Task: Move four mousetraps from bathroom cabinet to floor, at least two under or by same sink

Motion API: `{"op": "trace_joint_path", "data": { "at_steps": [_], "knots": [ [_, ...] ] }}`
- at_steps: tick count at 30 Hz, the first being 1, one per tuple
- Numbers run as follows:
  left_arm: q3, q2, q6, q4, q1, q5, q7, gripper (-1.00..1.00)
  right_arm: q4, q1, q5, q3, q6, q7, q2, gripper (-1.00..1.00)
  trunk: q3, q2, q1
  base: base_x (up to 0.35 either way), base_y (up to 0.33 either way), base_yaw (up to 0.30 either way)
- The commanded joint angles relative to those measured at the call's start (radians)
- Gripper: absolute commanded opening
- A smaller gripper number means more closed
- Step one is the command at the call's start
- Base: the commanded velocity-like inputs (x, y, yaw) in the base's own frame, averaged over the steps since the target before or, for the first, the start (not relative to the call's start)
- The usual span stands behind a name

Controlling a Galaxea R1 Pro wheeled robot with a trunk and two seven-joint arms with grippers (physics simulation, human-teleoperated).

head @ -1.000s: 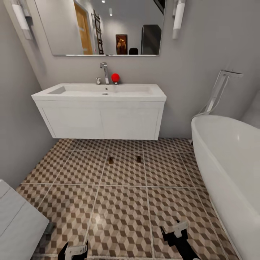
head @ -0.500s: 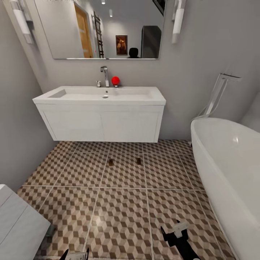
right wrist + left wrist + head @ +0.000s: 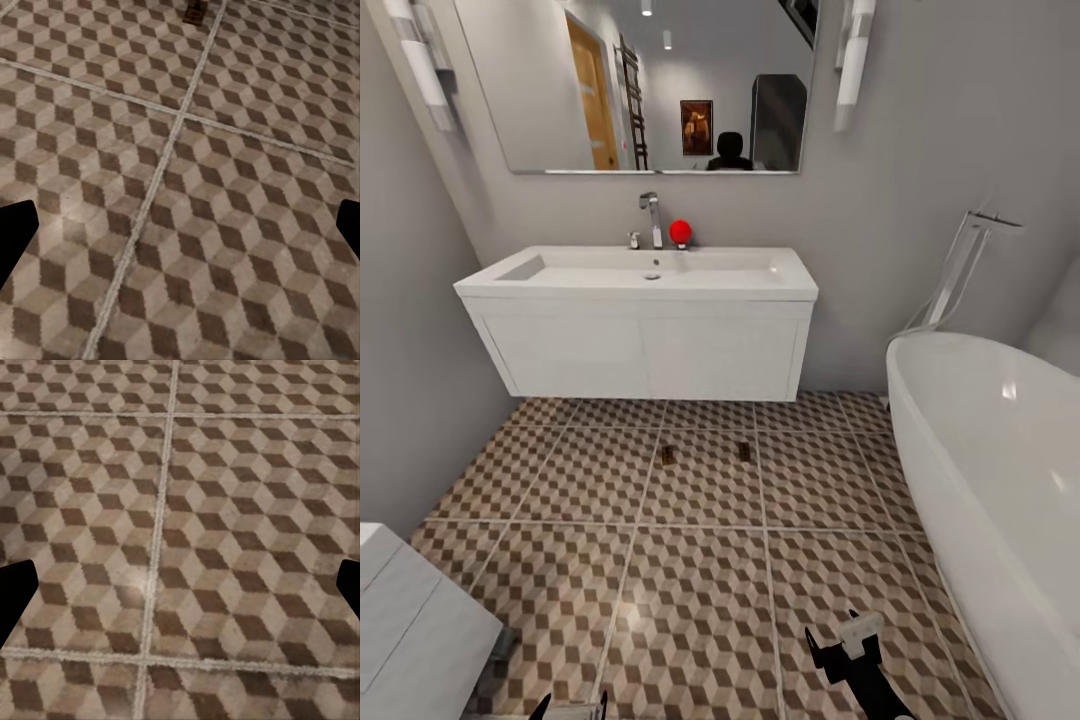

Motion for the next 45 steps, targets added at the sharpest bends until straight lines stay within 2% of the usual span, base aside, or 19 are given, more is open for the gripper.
{"op": "trace_joint_path", "data": {
  "at_steps": [1, 45],
  "knots": [
    [-0.003, 0.0, -0.005, 0.004, -0.001, 0.001, 0.002, 1.0, 0.001, -0.001, 0.002, 0.0, -0.003, 0.0, 0.0, 1.0, 0.002, 0.007, -0.004, 0.0, 0.0, 0.0],
    [-0.003, 0.001, -0.004, 0.004, -0.001, 0.003, 0.001, 1.0, 0.0, -0.001, 0.002, 0.0, -0.001, 0.0, 0.0, 1.0, 0.14, 0.315, -0.173, 0.0, 0.0, 0.0]
  ]
}}
